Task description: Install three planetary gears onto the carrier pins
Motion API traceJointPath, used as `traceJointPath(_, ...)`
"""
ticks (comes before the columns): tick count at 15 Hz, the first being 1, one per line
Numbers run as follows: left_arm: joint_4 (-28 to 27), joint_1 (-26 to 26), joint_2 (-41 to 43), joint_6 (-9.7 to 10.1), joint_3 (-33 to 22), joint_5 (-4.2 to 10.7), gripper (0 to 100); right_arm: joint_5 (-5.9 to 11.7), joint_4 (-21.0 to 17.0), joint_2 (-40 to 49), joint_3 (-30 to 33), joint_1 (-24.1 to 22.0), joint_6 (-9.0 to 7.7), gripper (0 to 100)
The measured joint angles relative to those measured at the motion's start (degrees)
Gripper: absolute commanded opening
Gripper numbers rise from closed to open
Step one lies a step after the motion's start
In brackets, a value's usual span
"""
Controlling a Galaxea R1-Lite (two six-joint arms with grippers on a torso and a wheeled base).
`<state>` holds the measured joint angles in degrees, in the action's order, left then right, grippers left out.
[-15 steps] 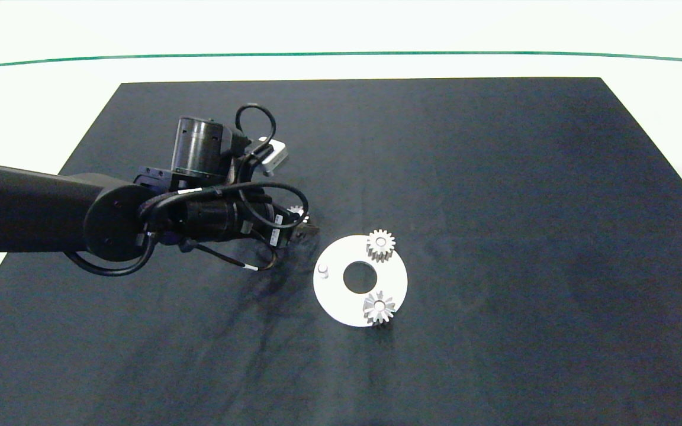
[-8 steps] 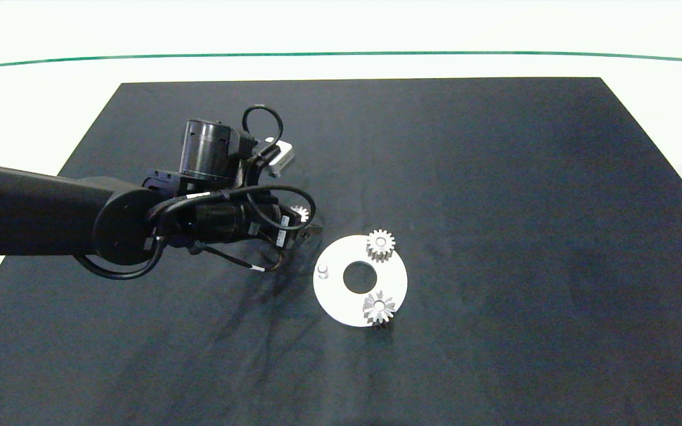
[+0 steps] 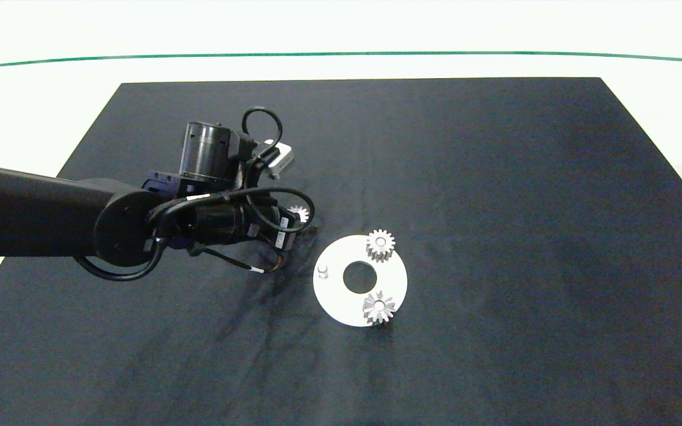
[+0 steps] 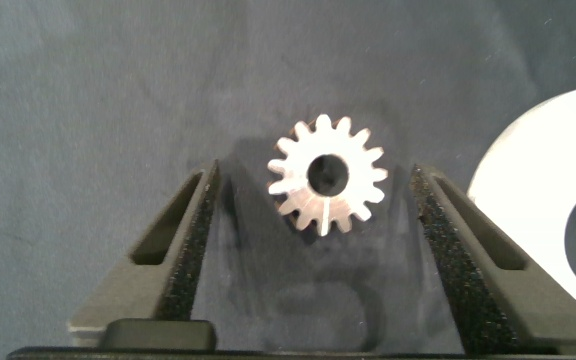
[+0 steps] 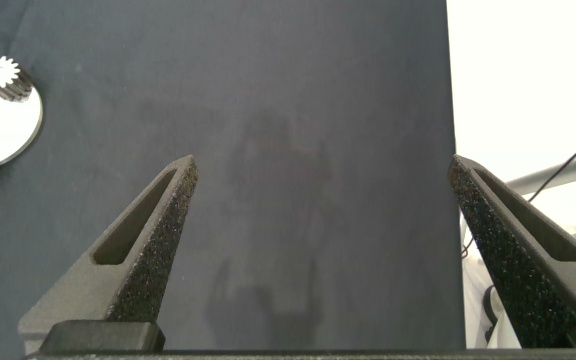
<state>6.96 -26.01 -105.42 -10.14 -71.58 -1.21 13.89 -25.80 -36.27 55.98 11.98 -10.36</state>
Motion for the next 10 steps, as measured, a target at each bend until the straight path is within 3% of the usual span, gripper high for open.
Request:
traceJointPath(3,0.00,0.11,0.00,-0.02,0.34,0.02,66,0.00,3.19,-4.47,-0.26,0.44,-0.13,100)
traceJointPath(6,0.20,0.17,0.00,-0.07,0.44,0.09,60,0.37,6.34,-9.37,-0.39,3.78,-0.20,100)
traceJointPath(10,1.13,0.35,0.05,-0.63,1.18,0.22,51,0.55,8.41,-14.40,-0.39,6.53,-0.18,100)
